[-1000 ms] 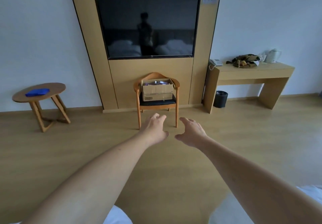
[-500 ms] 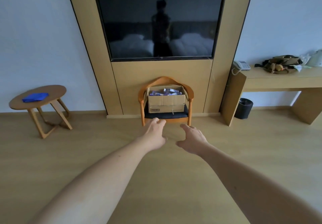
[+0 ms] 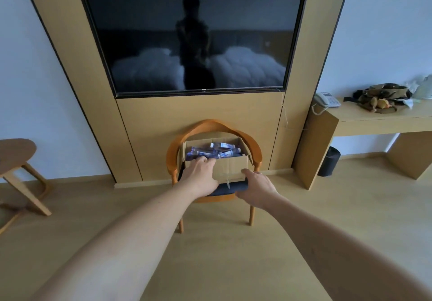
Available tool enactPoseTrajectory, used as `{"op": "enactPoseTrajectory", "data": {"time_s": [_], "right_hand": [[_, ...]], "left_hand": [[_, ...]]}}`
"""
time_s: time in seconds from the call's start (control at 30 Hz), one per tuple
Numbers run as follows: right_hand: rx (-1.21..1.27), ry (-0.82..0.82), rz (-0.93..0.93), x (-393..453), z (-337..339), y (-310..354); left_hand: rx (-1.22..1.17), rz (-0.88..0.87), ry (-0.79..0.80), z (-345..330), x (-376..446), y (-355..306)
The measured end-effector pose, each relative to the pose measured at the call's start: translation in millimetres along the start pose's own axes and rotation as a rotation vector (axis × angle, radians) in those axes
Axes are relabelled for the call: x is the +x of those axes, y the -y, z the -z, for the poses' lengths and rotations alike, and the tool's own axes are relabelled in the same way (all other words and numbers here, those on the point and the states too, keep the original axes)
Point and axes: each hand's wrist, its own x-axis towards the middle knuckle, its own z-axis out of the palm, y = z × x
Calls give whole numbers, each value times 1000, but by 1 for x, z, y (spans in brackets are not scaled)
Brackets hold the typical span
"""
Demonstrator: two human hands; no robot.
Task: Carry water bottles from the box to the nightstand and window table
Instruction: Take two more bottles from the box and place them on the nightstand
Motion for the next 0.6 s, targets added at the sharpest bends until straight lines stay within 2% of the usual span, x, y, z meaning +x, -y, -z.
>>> {"op": "enactPoseTrajectory", "data": {"time_s": [0.2, 0.37, 0.47, 0.6], "right_hand": [[30, 53, -56, 117, -10, 4], [28, 116, -27, 227, -21, 0], [48, 136, -21, 298, -29, -8], [114, 244, -45, 374, -38, -18]], "left_hand": [[-38, 6, 25, -6, 108, 34], [-12, 29, 48, -21, 201, 63], [-5, 83, 47, -34, 261, 79], [-10, 153, 94, -50, 330, 88]]}}
